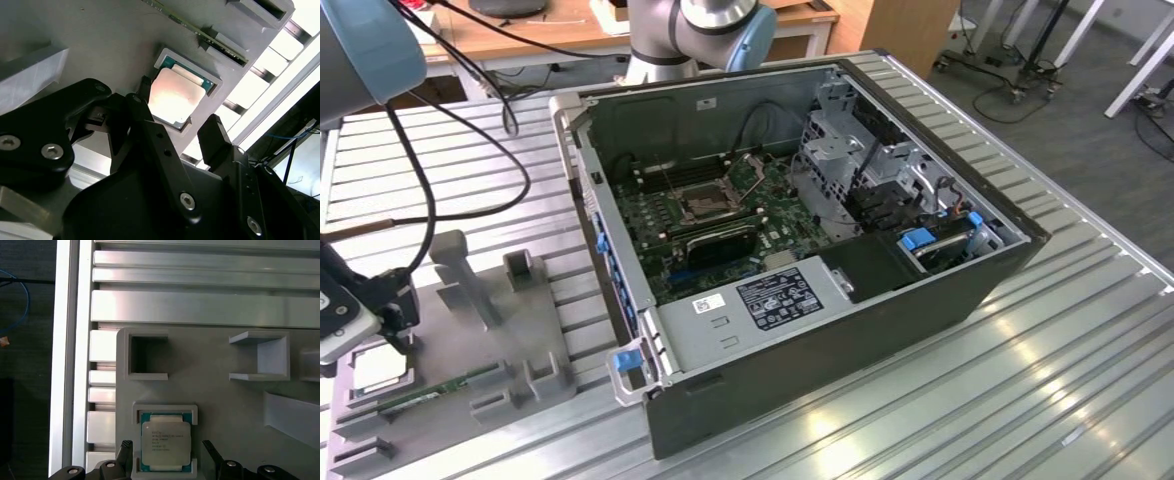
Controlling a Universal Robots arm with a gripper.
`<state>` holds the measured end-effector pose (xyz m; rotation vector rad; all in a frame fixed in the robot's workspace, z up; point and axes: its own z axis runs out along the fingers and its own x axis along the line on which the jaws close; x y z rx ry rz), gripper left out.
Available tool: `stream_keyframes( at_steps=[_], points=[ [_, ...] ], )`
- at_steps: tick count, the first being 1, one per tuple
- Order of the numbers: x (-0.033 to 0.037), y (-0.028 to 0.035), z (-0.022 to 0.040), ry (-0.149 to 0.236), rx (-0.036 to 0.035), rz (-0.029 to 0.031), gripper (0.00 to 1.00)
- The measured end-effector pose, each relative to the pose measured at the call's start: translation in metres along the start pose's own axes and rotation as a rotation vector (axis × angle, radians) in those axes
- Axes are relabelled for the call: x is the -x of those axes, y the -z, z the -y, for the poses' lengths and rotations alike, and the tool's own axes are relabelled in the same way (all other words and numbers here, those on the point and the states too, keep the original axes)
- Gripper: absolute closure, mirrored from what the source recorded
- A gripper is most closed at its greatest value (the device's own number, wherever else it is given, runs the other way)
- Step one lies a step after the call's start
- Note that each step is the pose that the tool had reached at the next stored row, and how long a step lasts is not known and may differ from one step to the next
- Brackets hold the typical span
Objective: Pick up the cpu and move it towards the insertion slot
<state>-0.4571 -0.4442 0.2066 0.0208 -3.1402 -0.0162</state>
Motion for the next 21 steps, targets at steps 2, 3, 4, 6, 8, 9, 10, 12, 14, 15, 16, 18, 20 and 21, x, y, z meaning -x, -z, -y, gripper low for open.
stream_keyframes(
  at_steps=[2,3,4,6,8,9,10,12,14,15,16,18,20,21],
  points=[
    [0.0,-0.0003,0.0,0.0,0.0001,0.0001,0.35],
    [0.0,-0.0009,0.0,0.0,0.0001,0.0002,0.35],
    [0.0,-0.0016,0.0,0.0,0.0,0.0001,0.35],
    [0.0,-0.0019,0.0,0.0,0.0001,0.0002,0.35],
    [0.0,-0.0024,0.0,0.0,0.0001,0.0003,0.35],
    [0.0,-0.0028,0.0,0.0,0.0002,0.0004,0.35],
    [0.0,-0.0031,0.0,0.0,0.0002,0.0002,0.35],
    [0.0,-0.0041,0.0,0.0,0.0002,0.0003,0.35],
    [0.0,-0.005,0.0,0.0,0.0001,0.0002,0.35],
    [0.0,-0.0056,0.0001,0.0,0.0001,0.0002,0.35],
    [0.0,-0.0062,0.0001,0.0,0.0001,0.0002,0.35],
    [0.0,-0.0073,0.0001,0.0,0.0001,0.0002,0.35],
    [0.0,-0.0085,0.0001,0.0,0.0001,0.0002,0.35],
    [0.0,-0.0091,0.0001,0.0,0.0001,0.0002,0.35]
  ],
)
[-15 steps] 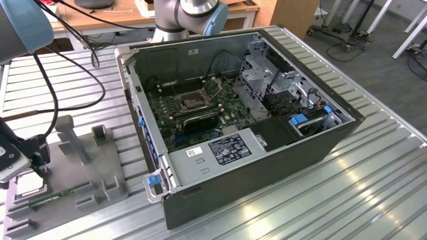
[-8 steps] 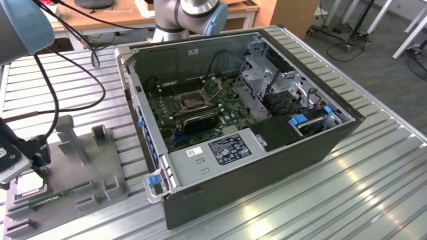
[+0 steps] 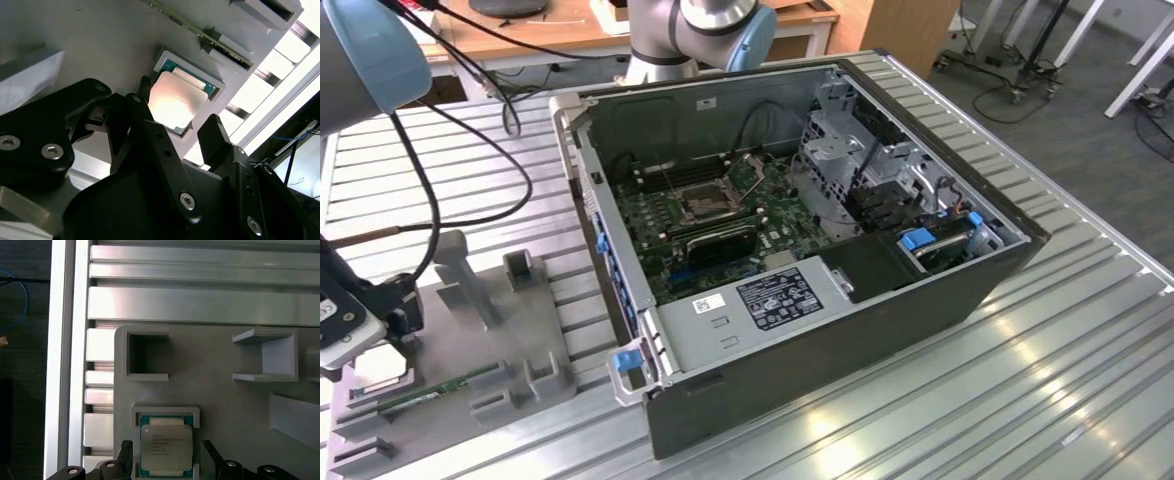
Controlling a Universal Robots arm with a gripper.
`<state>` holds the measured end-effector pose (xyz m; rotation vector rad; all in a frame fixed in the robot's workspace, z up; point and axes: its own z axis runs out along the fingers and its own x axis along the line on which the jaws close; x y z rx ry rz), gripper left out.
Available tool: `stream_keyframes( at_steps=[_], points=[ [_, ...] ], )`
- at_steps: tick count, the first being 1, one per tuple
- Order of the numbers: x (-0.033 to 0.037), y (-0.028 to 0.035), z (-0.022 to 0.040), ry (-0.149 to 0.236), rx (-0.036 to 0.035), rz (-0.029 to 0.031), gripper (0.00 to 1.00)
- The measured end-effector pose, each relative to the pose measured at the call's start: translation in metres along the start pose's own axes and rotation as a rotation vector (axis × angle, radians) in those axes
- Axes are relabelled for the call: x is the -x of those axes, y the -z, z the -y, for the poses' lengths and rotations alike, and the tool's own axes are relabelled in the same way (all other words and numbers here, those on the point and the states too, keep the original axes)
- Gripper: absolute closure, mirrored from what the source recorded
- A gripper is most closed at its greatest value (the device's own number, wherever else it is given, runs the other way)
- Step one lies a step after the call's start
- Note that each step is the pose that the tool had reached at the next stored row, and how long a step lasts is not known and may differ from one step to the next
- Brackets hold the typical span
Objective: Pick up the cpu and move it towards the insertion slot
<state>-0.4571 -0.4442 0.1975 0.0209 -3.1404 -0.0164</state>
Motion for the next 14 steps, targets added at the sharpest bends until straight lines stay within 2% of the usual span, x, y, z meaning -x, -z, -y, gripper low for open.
stream_keyframes(
  at_steps=[14],
  points=[
    [0.0,-0.0053,0.0001,0.0,0.0,-0.0001,0.35]
  ],
)
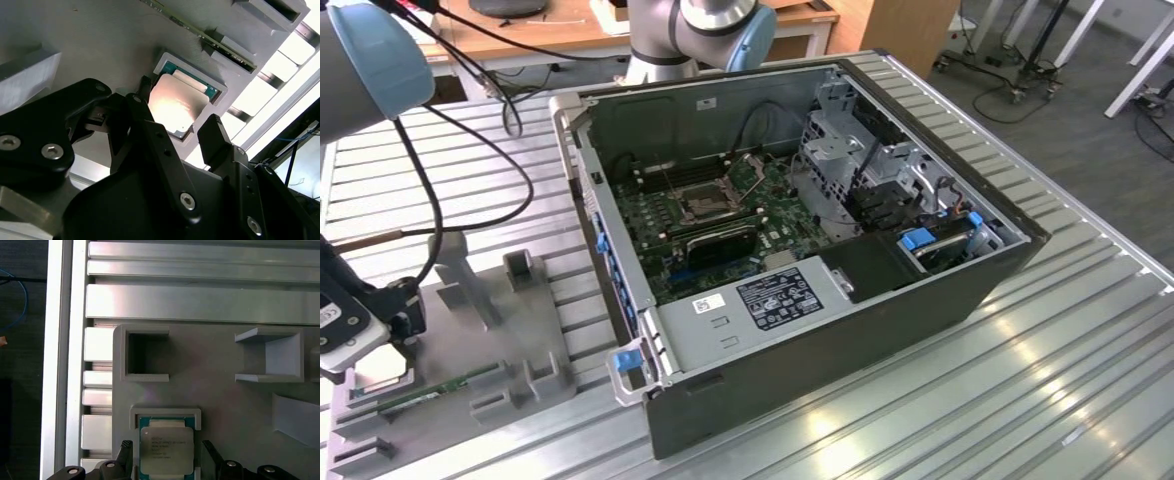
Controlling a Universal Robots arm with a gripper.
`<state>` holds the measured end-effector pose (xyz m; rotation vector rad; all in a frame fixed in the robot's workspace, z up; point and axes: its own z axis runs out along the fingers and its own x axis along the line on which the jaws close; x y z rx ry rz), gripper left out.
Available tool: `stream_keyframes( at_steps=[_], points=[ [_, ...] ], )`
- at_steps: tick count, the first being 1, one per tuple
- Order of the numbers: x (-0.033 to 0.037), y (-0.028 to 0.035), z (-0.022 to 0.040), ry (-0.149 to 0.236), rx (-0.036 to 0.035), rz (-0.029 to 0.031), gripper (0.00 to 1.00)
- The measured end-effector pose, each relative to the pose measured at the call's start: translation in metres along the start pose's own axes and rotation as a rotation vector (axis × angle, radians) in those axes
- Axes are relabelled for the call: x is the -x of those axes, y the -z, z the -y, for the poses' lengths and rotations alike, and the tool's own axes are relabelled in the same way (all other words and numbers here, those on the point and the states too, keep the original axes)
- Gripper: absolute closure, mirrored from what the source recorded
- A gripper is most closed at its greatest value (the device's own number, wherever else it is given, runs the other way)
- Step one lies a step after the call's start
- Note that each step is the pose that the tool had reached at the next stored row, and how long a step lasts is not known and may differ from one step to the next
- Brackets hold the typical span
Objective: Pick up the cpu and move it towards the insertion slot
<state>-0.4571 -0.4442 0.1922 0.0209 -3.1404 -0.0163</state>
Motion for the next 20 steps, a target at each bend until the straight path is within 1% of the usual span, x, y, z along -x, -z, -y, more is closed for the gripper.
stream_keyframes(
  at_steps=[8,20],
  points=[
    [0.0,-0.0009,0.0,0.005,-0.0002,0.0,0.35],
    [0.0,-0.0051,0.0001,0.021,-0.0003,-0.0003,0.35]
  ],
)
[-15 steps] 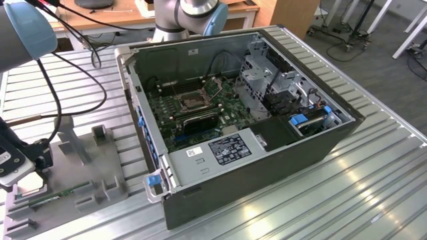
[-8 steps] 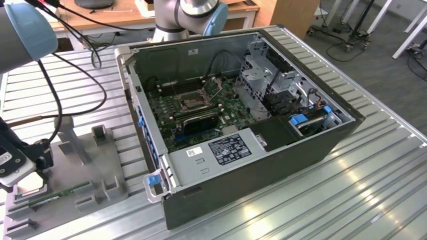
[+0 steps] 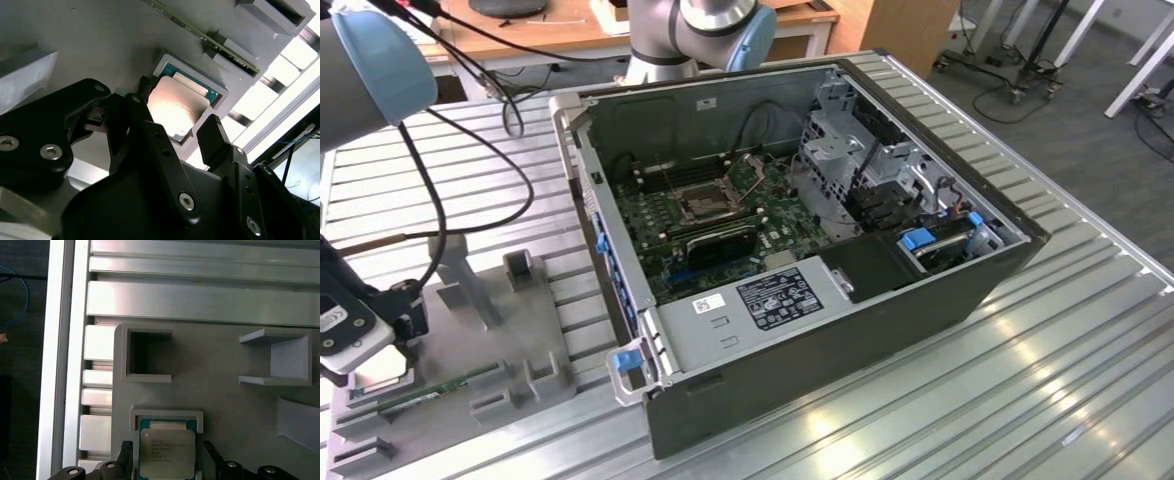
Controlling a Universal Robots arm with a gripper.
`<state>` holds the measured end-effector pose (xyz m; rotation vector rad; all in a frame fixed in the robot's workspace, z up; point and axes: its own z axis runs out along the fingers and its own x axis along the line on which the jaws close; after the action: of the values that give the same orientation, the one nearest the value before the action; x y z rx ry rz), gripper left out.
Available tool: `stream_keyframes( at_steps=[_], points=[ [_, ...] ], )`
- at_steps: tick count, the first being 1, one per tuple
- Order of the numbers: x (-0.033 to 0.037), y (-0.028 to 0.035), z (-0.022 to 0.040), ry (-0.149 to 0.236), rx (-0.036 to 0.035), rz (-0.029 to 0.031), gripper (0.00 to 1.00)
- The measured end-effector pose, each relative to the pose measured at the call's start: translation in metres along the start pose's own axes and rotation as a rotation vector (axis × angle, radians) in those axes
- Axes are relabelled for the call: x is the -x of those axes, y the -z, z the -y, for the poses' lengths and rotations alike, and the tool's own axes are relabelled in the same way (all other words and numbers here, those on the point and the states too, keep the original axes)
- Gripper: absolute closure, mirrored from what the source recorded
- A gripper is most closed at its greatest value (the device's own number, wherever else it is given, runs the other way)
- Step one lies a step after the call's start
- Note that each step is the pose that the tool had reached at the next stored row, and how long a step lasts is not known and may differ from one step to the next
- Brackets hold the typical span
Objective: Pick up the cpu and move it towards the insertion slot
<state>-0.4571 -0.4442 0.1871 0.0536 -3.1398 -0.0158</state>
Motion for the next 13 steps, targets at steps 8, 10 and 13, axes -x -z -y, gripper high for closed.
stream_keyframes(
  at_steps=[8,10,13],
  points=[
    [0.0,-0.0031,-0.0002,0.0,0.0,0.0001,0.35],
    [0.0,-0.0034,-0.0005,0.001,0.0,0.0,0.35],
    [0.0,-0.0036,-0.0008,0.001,0.0,0.0001,0.35]
  ],
)
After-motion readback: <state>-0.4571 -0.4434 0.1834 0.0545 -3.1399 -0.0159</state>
